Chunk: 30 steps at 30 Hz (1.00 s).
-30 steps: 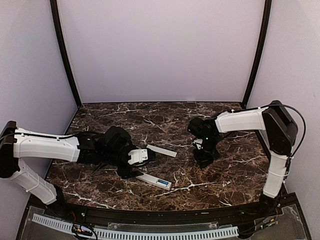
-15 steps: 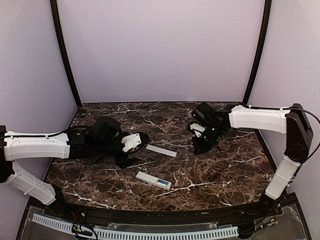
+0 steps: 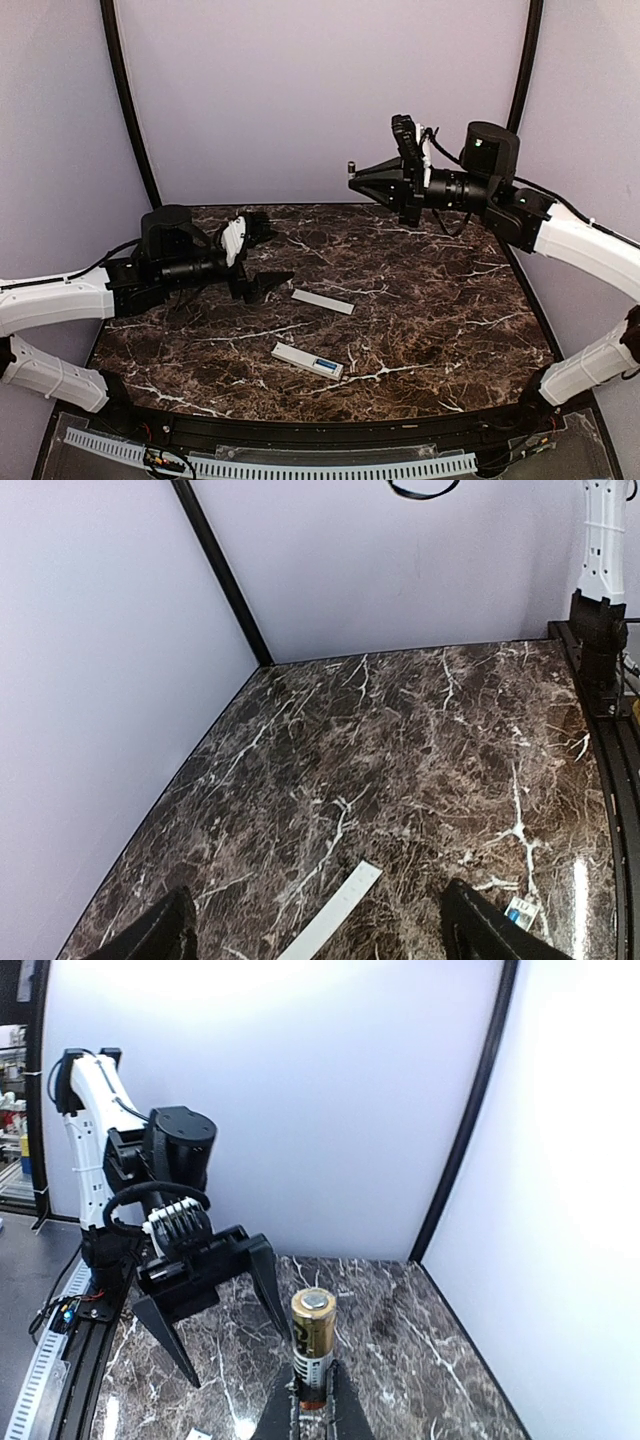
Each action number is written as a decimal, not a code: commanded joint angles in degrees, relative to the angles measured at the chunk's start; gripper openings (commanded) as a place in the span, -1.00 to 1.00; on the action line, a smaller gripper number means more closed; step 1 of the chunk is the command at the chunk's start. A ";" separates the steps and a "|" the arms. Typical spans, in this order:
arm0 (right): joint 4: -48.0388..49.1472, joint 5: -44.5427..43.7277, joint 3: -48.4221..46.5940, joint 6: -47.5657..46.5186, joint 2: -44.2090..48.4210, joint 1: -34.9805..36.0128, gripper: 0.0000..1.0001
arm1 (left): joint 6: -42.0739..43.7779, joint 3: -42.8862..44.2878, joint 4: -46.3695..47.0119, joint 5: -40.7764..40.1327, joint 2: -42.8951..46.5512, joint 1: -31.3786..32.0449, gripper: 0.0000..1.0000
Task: Load the batteries into the remote control
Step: Place the battery at the center of the board.
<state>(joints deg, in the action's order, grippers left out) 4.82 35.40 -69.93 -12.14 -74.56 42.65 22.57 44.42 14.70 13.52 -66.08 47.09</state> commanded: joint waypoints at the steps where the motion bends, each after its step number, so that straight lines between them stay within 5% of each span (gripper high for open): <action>1: 3.99 9.69 -4.48 -5.45 -2.85 0.34 -1.00 | -1.01 2.29 5.82 7.73 -2.52 -0.51 0.67; 15: 1.91 15.41 -7.89 -0.45 -3.21 0.03 -1.00 | 0.37 3.54 7.61 12.98 -5.11 -1.80 0.67; 22: -0.34 19.31 -13.11 10.87 -5.67 -2.82 -1.00 | 1.11 3.58 7.54 12.42 -5.17 -2.00 0.67; 30: -6.15 7.46 -14.85 18.25 -6.36 -3.43 -1.00 | 0.07 2.71 8.26 9.85 -3.96 -2.00 0.67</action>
<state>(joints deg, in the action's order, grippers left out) 3.20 50.50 -82.15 -0.32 -79.92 39.40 22.92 46.78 21.45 24.82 -71.57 45.47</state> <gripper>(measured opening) 0.037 0.836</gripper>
